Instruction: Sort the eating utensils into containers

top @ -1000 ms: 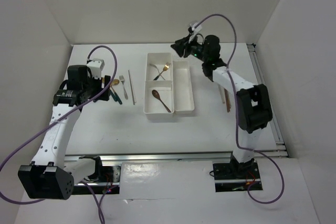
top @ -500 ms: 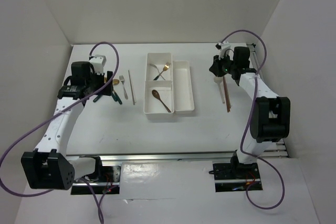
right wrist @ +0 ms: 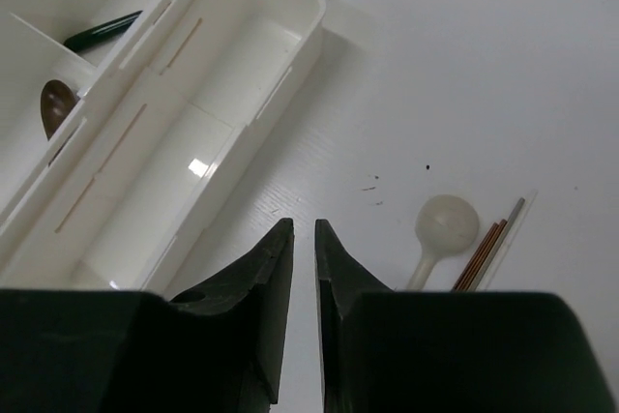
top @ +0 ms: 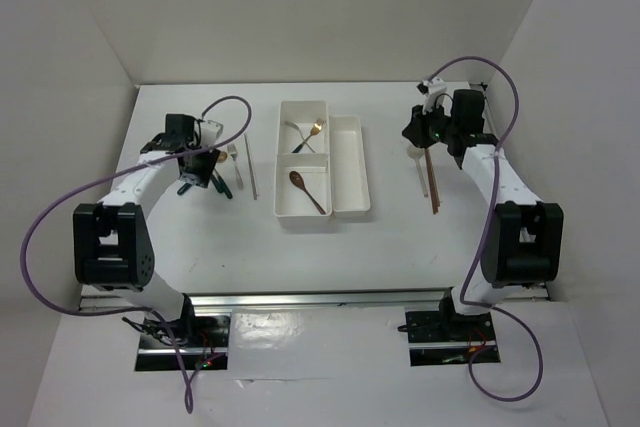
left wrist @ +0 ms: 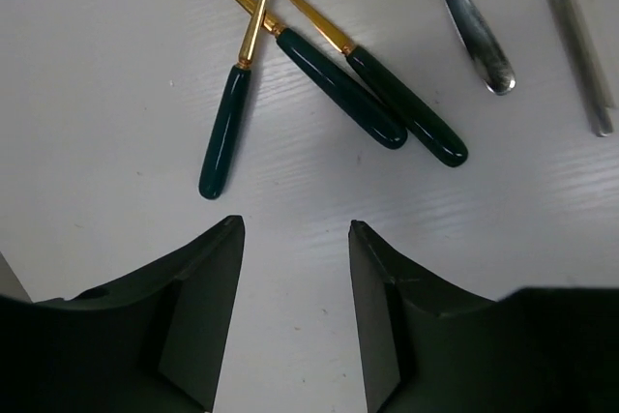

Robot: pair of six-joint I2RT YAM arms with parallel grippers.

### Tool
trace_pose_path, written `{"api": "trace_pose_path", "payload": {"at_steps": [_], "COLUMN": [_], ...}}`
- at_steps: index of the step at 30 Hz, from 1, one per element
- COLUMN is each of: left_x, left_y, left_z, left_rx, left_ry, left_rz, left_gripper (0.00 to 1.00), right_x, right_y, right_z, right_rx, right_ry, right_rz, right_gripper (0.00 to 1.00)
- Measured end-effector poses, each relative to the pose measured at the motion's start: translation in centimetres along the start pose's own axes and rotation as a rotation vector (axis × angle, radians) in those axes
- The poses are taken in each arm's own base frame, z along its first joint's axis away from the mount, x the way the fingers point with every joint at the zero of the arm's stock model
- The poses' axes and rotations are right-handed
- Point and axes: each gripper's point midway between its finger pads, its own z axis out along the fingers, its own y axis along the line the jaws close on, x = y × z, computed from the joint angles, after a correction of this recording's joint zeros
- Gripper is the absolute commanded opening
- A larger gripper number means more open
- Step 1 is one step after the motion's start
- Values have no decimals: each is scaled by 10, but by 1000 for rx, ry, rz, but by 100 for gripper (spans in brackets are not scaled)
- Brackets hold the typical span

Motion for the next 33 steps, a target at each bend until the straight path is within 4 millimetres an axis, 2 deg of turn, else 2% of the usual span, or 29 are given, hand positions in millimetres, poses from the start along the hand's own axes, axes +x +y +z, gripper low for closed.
{"api": "trace_pose_path", "payload": {"at_steps": [5,9,12,17,23,33], "left_x": [11,13,5,-14,-22,-12], "left_y": [18,32,43,56,55,45], "left_z": [31,46,53,67,81,84], "left_rx": [-15,-26,-35,-34,20,107], "left_ry": [56,74,64,36,27,39], "left_rz": [109,182,207,232,218,195], "left_gripper": [59,59,59,51,49,51], "right_x": [-14,-17,-13,-6,-2,2], "right_y": [6,8,9,10,11,12], "right_z": [-18,-21,-22,-22,-23,-23], "right_rx": [12,13,11,9,10,7], "right_ry": [-39,-45,-32,-6,9,23], "right_rz": [-13,-11,-2,16,25,34], "right_gripper": [25,25,25,25,25,25]}}
